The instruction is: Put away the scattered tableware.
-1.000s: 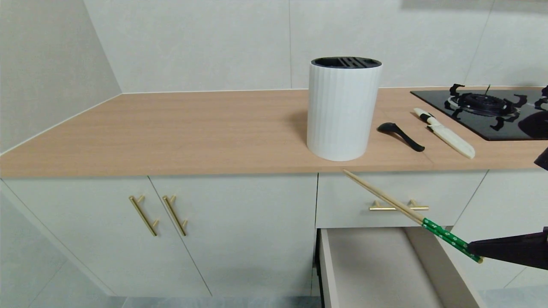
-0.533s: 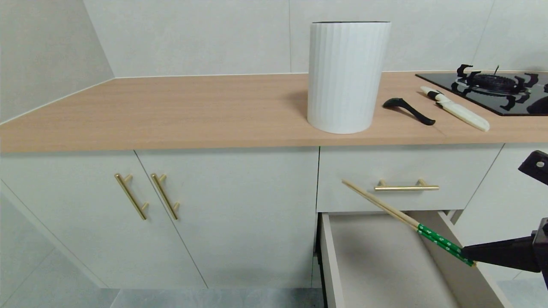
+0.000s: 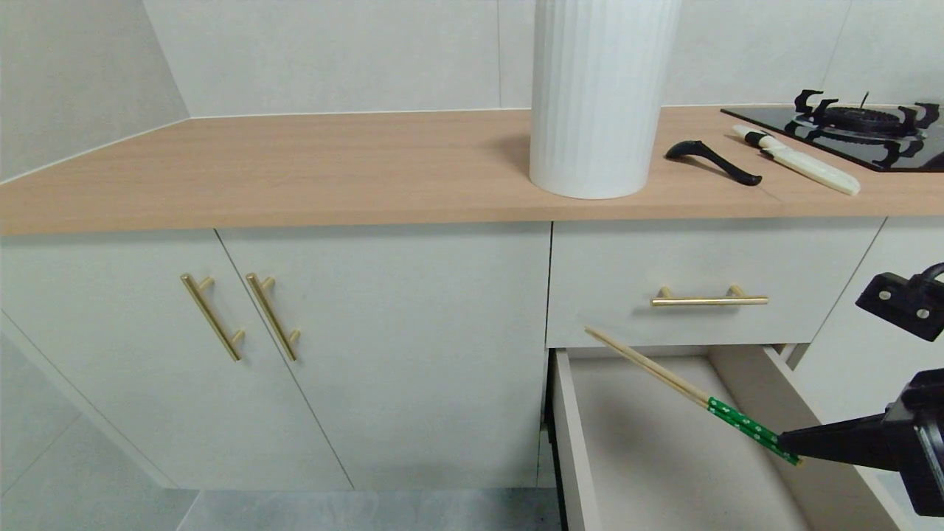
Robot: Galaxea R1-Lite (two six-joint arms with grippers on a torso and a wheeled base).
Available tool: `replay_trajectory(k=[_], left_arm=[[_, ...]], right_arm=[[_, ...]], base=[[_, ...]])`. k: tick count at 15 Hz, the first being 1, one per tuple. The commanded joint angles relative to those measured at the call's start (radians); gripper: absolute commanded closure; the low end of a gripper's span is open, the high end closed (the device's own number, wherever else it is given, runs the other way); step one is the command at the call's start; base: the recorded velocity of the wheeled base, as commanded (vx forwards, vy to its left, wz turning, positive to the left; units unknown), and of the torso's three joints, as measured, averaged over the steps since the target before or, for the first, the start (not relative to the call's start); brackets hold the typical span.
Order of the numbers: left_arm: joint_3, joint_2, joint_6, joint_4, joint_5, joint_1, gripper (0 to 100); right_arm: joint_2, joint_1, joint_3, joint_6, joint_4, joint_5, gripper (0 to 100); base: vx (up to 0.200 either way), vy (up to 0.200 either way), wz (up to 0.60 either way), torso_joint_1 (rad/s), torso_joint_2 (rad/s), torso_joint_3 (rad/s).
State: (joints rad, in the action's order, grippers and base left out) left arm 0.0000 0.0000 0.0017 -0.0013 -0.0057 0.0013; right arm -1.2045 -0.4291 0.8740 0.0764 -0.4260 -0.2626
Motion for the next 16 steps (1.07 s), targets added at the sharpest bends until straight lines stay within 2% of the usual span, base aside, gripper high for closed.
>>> replay_trajectory(k=[1,6,9,10,13,16], left_arm=[[0.0,0.0,0.0,0.0,0.0,0.0,0],[0.0,0.0,0.0,0.0,0.0,0.0,0],[0.0,0.0,0.0,0.0,0.0,0.0,0],[0.0,0.0,0.0,0.0,0.0,0.0,0],[0.0,0.0,0.0,0.0,0.0,0.0,0],[0.0,0.0,0.0,0.0,0.0,0.0,0]], right_arm=[[-0.012,0.0,0.0,0.0,0.0,0.0,100],[-0.139,0.036,0.005,-0.001,0.004,0.008,100],[-0.276,0.066,0.011,0.0,0.035,0.085,100],[-0.337,0.066,0.013,0.005,0.059,0.115,100],[-0.455,0.066,0.006,0.022,0.15,0.123,100],[-0.566,0.064,-0.006,0.117,0.299,0.123,100]], base=[[0.0,0.0,0.0,0.0,0.0,0.0],[0.0,0.0,0.0,0.0,0.0,0.0],[0.0,0.0,0.0,0.0,0.0,0.0],[0.0,0.0,0.0,0.0,0.0,0.0],[0.0,0.0,0.0,0.0,0.0,0.0],[0.0,0.0,0.0,0.0,0.0,0.0]])
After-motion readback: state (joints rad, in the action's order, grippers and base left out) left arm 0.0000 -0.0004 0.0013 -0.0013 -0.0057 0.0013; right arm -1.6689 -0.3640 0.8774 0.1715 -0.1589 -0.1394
